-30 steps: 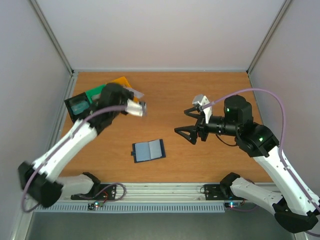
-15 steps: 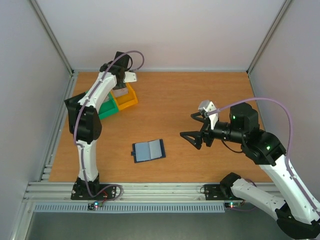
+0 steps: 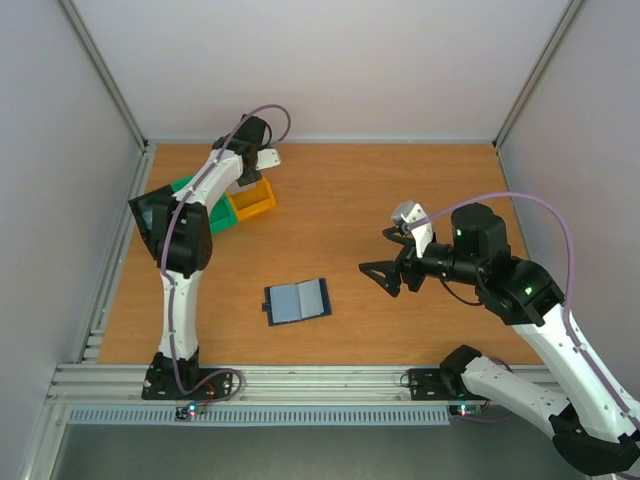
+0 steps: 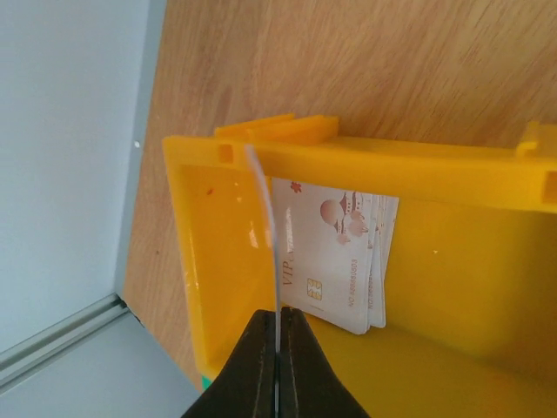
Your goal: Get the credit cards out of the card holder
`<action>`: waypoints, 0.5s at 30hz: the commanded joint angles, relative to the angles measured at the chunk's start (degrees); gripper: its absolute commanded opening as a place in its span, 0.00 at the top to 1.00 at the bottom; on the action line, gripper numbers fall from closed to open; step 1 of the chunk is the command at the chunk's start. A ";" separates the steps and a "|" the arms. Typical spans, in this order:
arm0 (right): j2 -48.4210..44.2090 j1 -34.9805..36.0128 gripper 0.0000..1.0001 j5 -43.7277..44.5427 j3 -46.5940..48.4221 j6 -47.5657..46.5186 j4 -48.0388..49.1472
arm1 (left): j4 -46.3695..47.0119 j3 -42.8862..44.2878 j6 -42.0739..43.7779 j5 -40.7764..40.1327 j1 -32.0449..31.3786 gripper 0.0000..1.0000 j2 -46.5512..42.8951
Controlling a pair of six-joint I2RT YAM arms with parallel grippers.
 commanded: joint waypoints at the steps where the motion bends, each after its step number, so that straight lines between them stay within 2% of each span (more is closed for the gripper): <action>1: 0.48 -0.32 0.01 1.55 1.66 -1.24 -1.58 | 3.78 -1.00 -0.74 0.24 1.13 1.00 2.12; 15: 2.34 -0.30 0.01 1.96 2.98 -3.04 -2.31 | 8.14 -6.28 -1.13 -2.55 3.24 1.00 2.16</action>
